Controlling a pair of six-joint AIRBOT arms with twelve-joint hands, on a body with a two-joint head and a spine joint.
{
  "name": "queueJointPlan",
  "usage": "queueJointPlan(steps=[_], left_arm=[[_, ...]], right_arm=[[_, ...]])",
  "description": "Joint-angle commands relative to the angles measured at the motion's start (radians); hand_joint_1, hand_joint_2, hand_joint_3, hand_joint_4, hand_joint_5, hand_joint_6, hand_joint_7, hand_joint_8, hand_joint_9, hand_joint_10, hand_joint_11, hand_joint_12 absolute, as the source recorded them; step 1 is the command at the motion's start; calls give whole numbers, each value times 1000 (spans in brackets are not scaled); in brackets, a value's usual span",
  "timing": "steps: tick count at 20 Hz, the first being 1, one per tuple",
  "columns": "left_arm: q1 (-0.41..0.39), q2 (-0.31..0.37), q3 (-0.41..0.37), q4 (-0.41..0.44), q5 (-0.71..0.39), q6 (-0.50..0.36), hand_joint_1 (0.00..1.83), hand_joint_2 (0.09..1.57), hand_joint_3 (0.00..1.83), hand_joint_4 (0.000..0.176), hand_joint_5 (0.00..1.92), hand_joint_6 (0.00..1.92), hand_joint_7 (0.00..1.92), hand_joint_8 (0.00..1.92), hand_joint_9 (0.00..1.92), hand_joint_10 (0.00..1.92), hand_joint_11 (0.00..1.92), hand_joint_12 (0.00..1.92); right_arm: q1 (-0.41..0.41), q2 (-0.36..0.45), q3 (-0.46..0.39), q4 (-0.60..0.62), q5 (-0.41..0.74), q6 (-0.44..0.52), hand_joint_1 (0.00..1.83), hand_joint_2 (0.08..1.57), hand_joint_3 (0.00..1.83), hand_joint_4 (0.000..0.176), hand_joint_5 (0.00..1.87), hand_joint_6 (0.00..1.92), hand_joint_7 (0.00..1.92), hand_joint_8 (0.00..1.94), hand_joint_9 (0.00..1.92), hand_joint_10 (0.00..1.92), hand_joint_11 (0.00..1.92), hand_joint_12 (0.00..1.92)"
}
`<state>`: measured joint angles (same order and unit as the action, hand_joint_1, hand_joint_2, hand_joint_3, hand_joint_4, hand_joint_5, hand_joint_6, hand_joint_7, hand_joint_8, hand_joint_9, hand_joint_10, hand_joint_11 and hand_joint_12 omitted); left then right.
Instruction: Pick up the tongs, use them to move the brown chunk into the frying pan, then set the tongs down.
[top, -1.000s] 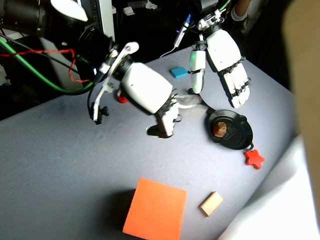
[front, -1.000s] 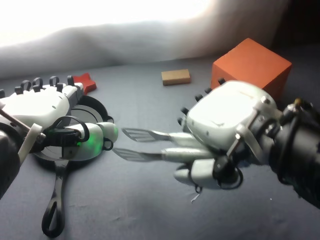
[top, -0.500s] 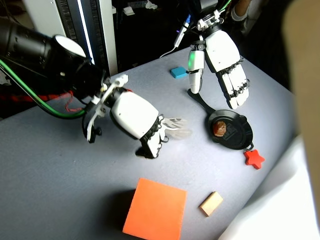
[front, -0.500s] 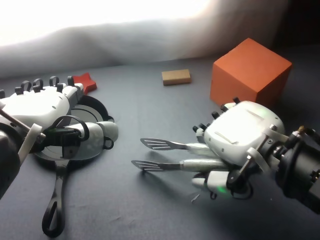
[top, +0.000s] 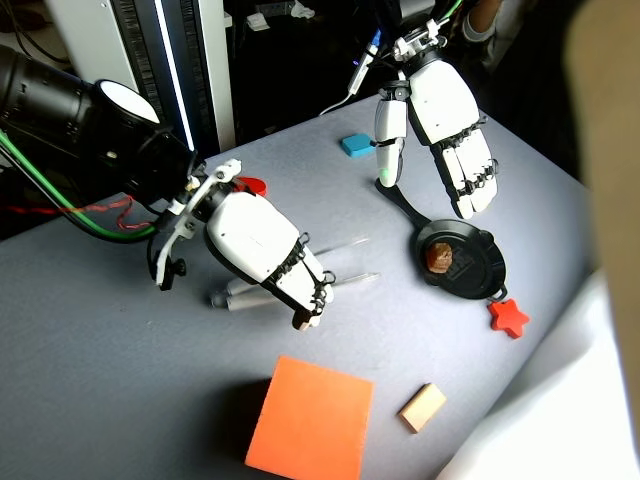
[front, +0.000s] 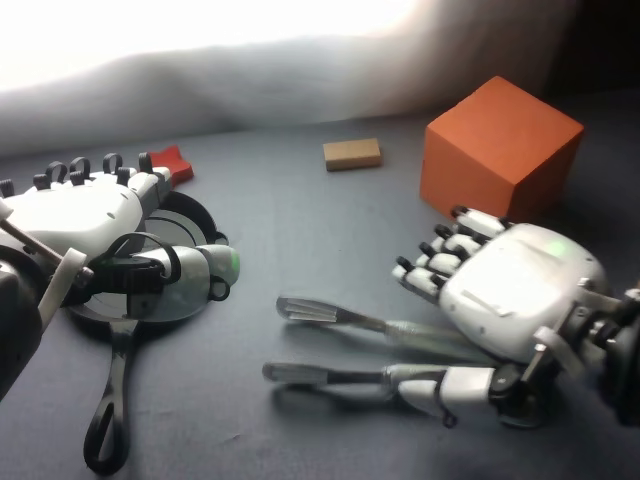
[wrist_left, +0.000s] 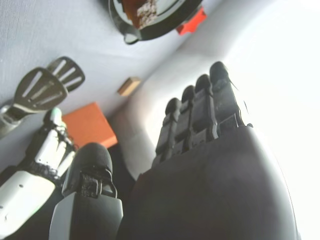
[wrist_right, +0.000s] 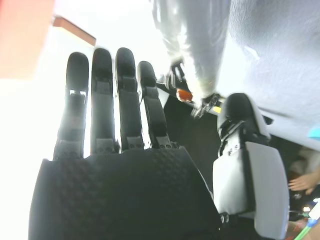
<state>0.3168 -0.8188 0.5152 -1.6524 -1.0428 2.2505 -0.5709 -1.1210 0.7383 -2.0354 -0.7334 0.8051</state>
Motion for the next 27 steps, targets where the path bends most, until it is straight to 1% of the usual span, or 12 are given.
queueJointPlan(steps=[1,4,10,13,14,15,16,18,19,21,24,27], left_arm=[[-3,8,4,86,-32,-3,47,1296,1,19,0,0,0,0,0,0,0,91],[3,12,1,86,-32,-11,48,1296,0,14,0,0,0,0,0,0,0,146],[-8,25,-7,86,-25,-37,141,1309,1,11,173,30,188,19,136,24,0,492],[3,25,-14,115,-24,-62,284,1303,0,0,513,51,521,22,431,49,0,1116],[9,25,-15,153,-21,-69,284,1303,0,0,513,51,521,22,431,49,0,1116],[12,25,-14,188,0,-69,318,1323,7,0,691,75,709,46,594,96,0,1491],[12,25,-13,203,18,-69,316,1353,0,0,771,135,816,169,600,537,59,1660],[13,25,-13,231,52,-69,242,1399,4,0,864,477,806,972,598,1396,303,1898],[13,25,-13,242,63,-69,221,1418,5,0,799,990,738,1455,593,1753,432,1916],[13,24,-13,261,89,-69,268,1420,2,0,738,1540,849,1735,782,1914,644,1921],[13,24,-17,276,114,-67,239,1439,5,0,905,1688,1007,1761,960,1921,901,1921],[14,24,-25,276,116,-61,522,1465,3,0,945,1792,1060,1839,1080,1921,1035,1921]], right_arm=[[9,20,-17,-56,-60,-8,86,1077,0,0,222,31,287,0,241,101,0,857],[68,119,-105,153,-39,-93,91,1076,0,0,219,27,299,6,247,96,0,854],[224,408,-346,273,85,-104,185,1223,30,0,568,148,665,87,553,196,0,1476],[265,497,-412,378,98,-253,205,1298,5,0,818,367,1009,153,694,829,200,1688],[275,516,-420,405,98,-273,205,1298,5,0,818,367,1009,153,694,829,200,1688],[282,547,-430,425,102,-281,274,1301,1,0,961,522,1086,544,758,1243,392,1817],[285,564,-434,425,104,-281,299,1314,4,0,1019,583,1085,820,801,1416,478,1900],[294,602,-439,425,114,-276,249,1377,9,0,1044,723,1206,733,1010,1242,658,1856],[295,617,-439,425,121,-266,291,1398,10,0,1105,710,1311,763,1103,1358,748,1907],[302,640,-435,426,149,-272,450,1414,5,0,1147,938,1321,1096,1199,1635,970,1920],[322,645,-406,426,172,-216,717,1423,2,0,1093,1502,1263,1393,1167,1781,1031,1921],[330,644,-372,411,231,-170,809,1405,0,0,1045,1634,1245,1539,1154,1851,1055,1921]])
